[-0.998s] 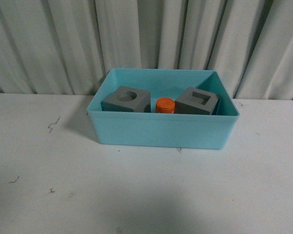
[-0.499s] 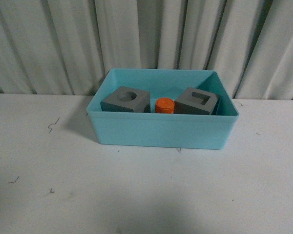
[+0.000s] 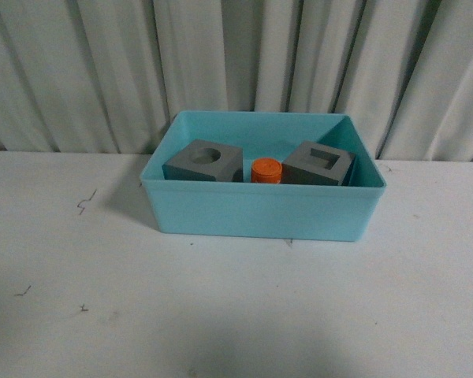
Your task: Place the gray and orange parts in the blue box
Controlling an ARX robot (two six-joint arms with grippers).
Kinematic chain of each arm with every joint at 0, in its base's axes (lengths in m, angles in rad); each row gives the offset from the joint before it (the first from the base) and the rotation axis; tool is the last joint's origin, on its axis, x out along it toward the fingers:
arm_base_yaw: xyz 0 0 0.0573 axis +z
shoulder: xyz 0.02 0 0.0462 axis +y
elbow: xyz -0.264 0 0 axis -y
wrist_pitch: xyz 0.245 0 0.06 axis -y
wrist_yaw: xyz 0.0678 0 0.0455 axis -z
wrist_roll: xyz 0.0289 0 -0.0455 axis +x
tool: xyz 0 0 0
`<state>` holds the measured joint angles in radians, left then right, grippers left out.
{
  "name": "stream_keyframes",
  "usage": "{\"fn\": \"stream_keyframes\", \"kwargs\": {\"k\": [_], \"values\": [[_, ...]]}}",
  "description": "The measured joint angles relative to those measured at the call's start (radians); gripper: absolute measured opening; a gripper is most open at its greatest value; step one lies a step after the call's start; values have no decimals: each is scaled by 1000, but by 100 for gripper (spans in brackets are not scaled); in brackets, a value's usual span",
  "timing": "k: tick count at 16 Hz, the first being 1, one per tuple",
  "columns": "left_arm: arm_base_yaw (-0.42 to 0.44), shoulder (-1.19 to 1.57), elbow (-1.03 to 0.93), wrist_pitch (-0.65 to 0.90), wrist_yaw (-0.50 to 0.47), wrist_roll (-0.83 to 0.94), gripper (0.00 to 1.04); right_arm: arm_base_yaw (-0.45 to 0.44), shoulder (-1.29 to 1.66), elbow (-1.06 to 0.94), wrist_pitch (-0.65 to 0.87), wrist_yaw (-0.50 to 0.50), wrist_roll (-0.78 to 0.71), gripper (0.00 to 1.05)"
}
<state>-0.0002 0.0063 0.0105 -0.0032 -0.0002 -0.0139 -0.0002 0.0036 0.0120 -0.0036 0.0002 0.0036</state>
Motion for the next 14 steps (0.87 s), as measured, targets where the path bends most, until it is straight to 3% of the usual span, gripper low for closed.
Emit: {"fn": "stream_keyframes", "kwargs": {"k": [4, 14], "values": [[0, 0, 0, 0, 0, 0, 98, 0, 0, 0, 0, 0, 0, 100], [0, 0, 0, 0, 0, 0, 98, 0, 0, 0, 0, 0, 0, 98]]}}
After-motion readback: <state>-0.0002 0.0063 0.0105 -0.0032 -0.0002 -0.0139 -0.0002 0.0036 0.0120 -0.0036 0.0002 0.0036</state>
